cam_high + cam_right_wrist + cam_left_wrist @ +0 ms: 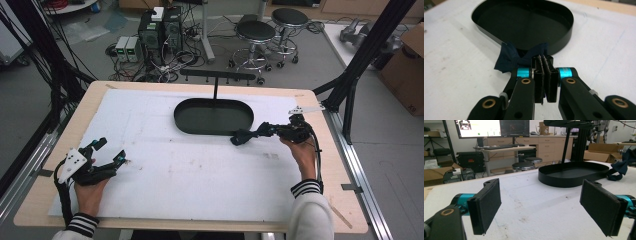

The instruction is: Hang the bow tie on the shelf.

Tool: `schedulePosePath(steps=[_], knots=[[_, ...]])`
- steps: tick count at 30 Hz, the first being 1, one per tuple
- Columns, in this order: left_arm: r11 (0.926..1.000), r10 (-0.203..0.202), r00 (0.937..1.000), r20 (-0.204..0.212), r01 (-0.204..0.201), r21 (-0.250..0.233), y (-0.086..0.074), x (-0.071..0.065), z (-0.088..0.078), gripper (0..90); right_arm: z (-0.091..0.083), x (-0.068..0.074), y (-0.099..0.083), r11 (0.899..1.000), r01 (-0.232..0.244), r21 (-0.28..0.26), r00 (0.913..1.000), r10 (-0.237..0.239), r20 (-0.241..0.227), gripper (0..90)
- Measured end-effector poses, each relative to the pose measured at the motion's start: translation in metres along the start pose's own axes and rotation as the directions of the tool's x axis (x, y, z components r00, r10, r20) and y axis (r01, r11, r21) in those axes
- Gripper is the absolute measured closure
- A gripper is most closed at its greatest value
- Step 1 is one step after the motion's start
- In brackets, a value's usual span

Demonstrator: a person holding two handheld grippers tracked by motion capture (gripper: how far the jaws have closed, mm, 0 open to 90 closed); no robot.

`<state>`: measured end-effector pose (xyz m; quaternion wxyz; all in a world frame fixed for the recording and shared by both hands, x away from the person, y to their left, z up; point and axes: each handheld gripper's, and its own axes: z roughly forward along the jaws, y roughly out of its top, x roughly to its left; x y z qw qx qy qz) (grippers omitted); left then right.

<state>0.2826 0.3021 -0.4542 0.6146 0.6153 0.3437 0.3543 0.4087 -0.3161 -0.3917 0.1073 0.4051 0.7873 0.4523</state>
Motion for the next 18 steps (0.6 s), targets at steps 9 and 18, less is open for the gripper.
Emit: schedulePosePath(steps=[9, 18], knots=[[1.0000, 0.000, 1.0000, 0.000, 0.000, 0.001, 0.000, 0.000, 0.000, 17.4, -0.013, 0.009, 0.008, 0.991, 0.026, -0.132, 0.9988, -0.032, -0.039, 88.0], [1.0000, 0.000, 1.0000, 0.001, 0.000, 0.003, 0.000, 0.000, 0.000, 17.4, -0.018, 0.011, 0.010, 0.984, 0.025, -0.177, 0.9990, -0.032, -0.033, 88.0]])
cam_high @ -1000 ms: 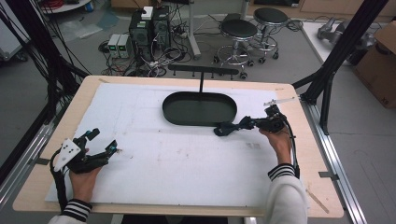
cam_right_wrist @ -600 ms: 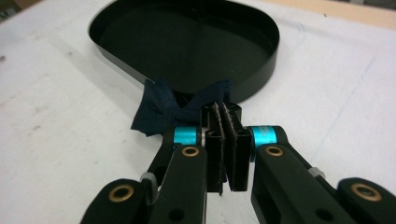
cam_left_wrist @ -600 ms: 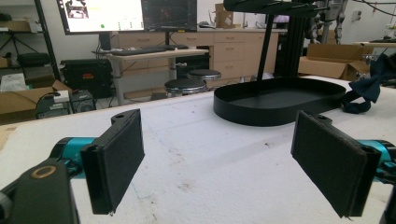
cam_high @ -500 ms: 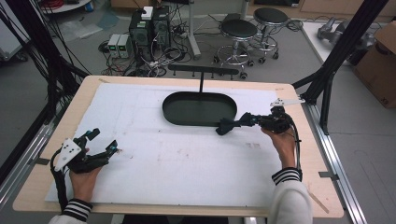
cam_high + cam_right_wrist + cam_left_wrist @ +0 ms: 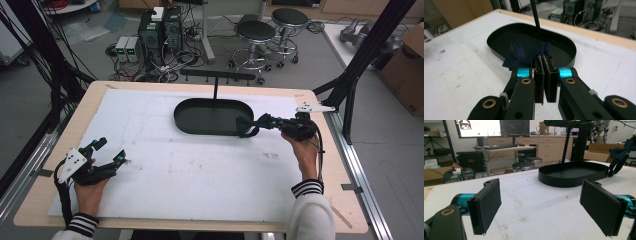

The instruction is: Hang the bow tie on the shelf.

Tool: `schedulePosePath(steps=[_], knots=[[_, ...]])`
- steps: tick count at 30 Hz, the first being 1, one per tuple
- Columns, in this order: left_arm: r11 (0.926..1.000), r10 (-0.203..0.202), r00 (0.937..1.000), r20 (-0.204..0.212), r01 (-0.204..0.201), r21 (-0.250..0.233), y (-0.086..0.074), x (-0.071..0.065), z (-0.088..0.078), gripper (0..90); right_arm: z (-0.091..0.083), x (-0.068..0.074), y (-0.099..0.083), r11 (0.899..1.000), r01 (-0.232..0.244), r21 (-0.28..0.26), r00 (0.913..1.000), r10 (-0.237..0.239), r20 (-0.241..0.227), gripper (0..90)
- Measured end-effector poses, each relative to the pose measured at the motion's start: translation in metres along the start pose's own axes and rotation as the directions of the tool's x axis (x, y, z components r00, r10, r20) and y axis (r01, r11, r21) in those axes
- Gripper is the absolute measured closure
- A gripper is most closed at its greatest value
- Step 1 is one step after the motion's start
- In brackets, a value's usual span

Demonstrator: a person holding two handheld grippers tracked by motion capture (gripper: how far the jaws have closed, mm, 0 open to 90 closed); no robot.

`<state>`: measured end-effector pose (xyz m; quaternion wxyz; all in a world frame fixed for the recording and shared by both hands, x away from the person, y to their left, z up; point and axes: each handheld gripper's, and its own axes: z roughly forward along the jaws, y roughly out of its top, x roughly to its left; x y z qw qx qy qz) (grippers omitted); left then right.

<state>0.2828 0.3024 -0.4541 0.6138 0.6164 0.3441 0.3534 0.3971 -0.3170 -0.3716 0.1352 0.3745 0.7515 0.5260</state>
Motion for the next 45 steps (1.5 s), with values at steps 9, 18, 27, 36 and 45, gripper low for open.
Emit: schedulePosePath(steps=[9, 18, 27, 36, 45], knots=[[1.0000, -0.003, 1.0000, -0.001, 0.003, 0.000, 0.000, 0.000, 0.000, 17.6, -0.003, 0.007, 0.006, 0.998, 0.041, -0.051, 0.9991, -0.040, 0.014, 88.0], [1.0000, -0.003, 1.0000, -0.003, 0.003, 0.003, 0.000, 0.000, 0.001, 17.7, -0.001, 0.016, 0.016, 0.993, 0.080, -0.087, 0.9968, -0.079, 0.012, 88.0], [1.0000, -0.003, 1.0000, -0.002, 0.003, 0.004, 0.000, 0.000, 0.001, 17.7, 0.004, 0.025, 0.033, 0.987, 0.112, -0.113, 0.9937, -0.112, 0.003, 88.0], [1.0000, -0.002, 1.0000, 0.000, 0.002, -0.002, 0.000, 0.000, 0.000, 17.6, 0.012, 0.029, 0.053, 0.981, 0.136, -0.136, 0.9906, -0.137, 0.005, 88.0], [1.0000, -0.003, 1.0000, 0.000, 0.003, -0.003, 0.000, 0.000, 0.000, 17.7, 0.017, 0.029, 0.065, 0.975, 0.151, -0.165, 0.9885, -0.148, 0.030, 88.0]])
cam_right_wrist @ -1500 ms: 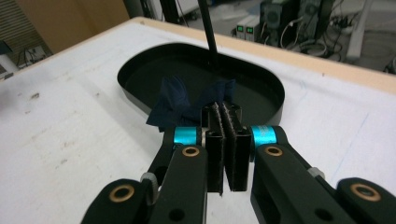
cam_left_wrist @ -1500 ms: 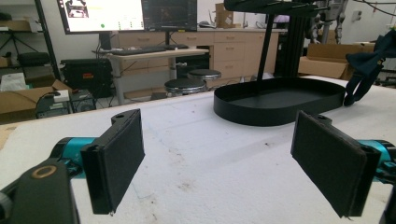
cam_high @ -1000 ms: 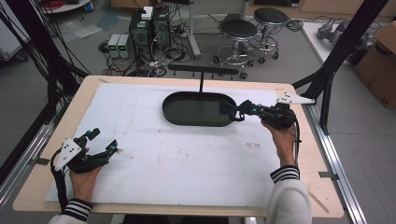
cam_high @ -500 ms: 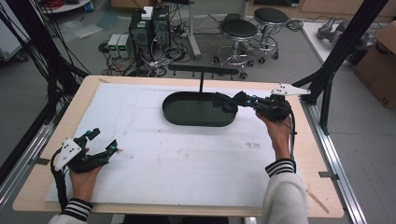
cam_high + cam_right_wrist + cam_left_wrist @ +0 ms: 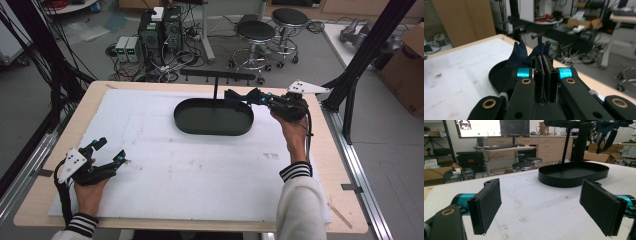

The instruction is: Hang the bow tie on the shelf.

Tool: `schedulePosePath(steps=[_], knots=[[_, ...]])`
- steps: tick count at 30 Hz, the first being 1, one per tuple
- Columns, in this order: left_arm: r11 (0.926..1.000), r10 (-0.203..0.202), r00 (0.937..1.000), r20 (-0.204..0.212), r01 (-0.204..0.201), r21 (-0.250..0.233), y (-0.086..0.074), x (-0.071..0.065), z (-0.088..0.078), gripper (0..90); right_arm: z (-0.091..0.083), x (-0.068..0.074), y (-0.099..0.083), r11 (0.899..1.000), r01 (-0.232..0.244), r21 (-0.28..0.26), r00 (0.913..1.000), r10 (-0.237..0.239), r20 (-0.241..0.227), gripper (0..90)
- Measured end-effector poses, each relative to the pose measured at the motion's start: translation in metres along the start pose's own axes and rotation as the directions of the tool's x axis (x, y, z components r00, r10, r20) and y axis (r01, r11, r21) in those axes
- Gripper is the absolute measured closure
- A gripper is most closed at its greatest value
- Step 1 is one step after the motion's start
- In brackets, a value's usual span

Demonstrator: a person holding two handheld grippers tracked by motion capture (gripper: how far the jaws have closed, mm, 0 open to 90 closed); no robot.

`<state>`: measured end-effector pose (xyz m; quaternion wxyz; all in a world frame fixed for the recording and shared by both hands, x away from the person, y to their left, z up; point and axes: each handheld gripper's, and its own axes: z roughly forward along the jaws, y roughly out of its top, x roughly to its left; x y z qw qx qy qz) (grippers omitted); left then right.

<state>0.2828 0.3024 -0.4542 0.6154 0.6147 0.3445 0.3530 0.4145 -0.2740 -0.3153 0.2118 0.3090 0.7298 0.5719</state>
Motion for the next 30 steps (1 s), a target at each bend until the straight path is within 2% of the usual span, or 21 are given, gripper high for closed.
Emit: schedulePosePath(steps=[1, 6, 12, 19, 24, 30], knots=[[1.0000, 0.000, 1.0000, 0.001, 0.000, 0.001, 0.000, 0.000, 0.000, 17.7, -0.001, -0.001, 0.001, 1.000, 0.002, -0.017, 0.9999, -0.002, 0.011, 88.0], [1.0000, -0.003, 1.0000, 0.001, 0.003, -0.001, 0.000, 0.000, 0.000, 17.8, 0.004, -0.004, 0.001, 1.000, -0.024, -0.009, 0.9995, 0.024, 0.023, 88.0], [1.0000, -0.003, 1.0000, 0.000, 0.003, -0.001, 0.000, 0.000, 0.000, 17.9, 0.010, -0.001, 0.016, 1.000, 0.006, -0.013, 0.9994, -0.006, 0.035, 88.0], [1.0000, -0.003, 1.0000, 0.002, 0.003, -0.004, 0.000, 0.000, 0.000, 17.9, 0.012, -0.003, 0.027, 1.000, 0.006, -0.027, 0.9987, -0.005, 0.051, 87.9], [1.0000, -0.003, 1.0000, 0.001, 0.003, -0.005, 0.000, 0.000, -0.001, 18.0, 0.013, -0.008, 0.033, 0.999, 0.026, -0.022, 0.9968, -0.024, 0.076, 88.0], [1.0000, -0.005, 1.0000, -0.001, 0.005, -0.004, 0.000, 0.001, -0.001, 18.1, 0.014, -0.015, 0.037, 1.000, 0.010, -0.020, 0.9952, -0.008, 0.098, 88.0]])
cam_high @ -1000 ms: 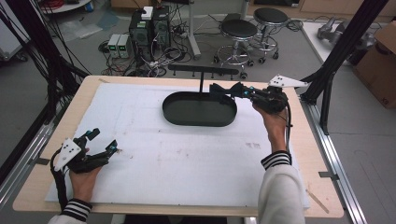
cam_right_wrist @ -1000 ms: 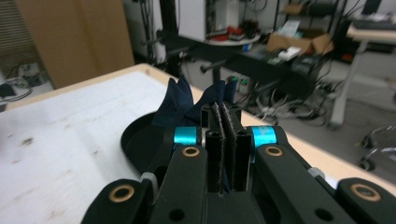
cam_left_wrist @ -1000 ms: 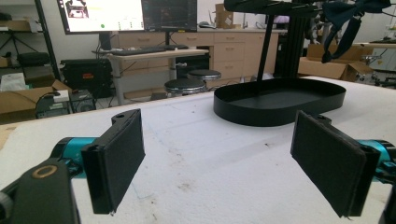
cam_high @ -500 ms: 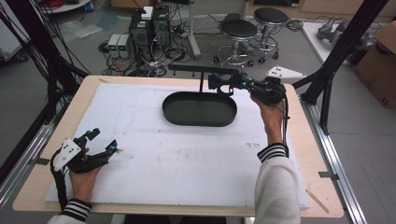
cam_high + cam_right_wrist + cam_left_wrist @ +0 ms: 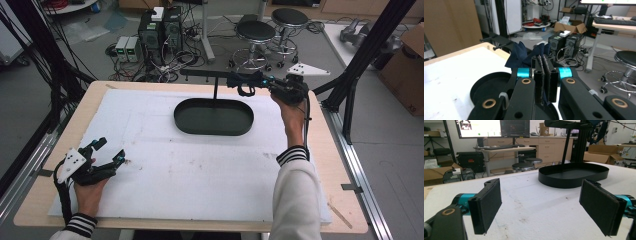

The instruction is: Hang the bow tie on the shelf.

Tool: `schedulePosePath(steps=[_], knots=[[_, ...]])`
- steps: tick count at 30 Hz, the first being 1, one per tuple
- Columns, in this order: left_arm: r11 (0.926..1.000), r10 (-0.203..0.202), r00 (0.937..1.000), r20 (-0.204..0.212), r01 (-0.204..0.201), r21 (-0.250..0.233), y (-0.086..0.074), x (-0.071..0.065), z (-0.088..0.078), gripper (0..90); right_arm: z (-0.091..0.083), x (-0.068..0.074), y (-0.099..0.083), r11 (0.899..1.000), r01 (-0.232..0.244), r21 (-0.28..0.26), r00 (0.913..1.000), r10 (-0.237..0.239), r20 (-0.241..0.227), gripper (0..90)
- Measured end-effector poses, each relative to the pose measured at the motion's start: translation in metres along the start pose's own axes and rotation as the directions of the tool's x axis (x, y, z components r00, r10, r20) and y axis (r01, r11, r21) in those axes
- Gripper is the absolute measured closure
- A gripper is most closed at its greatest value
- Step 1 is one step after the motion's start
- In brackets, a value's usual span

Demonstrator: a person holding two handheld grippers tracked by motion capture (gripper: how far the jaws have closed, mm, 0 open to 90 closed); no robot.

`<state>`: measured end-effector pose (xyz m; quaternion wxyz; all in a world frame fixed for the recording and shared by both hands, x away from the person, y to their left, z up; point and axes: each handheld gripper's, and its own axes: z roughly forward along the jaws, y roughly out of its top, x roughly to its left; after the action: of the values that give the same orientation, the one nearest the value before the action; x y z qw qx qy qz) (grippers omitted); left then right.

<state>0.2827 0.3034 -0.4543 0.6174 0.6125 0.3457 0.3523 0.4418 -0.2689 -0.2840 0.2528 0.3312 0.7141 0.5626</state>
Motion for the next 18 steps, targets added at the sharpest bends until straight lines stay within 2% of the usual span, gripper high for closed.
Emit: schedulePosePath(steps=[6, 10, 13, 15, 18], knots=[[1.0000, -0.003, 1.0000, -0.001, 0.003, -0.001, 0.000, 0.000, 0.000, 18.2, 0.008, -0.003, 0.004, 1.000, 0.013, -0.009, 0.9994, -0.012, 0.033, 87.9], [1.0000, -0.003, 1.0000, 0.000, 0.003, -0.003, 0.000, 0.000, 0.000, 18.1, 0.012, -0.008, 0.002, 1.000, -0.007, -0.019, 0.9979, 0.008, 0.065, 87.9], [1.0000, -0.003, 1.0000, 0.000, 0.003, -0.004, 0.000, 0.000, 0.000, 18.1, 0.014, -0.009, 0.002, 1.000, -0.011, -0.014, 0.9971, 0.012, 0.076, 87.9], [1.0000, -0.003, 1.0000, -0.001, 0.003, -0.004, 0.000, 0.000, 0.000, 18.1, 0.017, -0.006, 0.006, 1.000, 0.008, 0.000, 0.9942, -0.008, 0.107, 87.9], [1.0000, -0.003, 1.0000, 0.000, 0.003, -0.003, 0.000, 0.000, 0.000, 18.1, 0.019, -0.009, 0.004, 1.000, -0.008, 0.003, 0.9922, 0.008, 0.124, 87.8]])
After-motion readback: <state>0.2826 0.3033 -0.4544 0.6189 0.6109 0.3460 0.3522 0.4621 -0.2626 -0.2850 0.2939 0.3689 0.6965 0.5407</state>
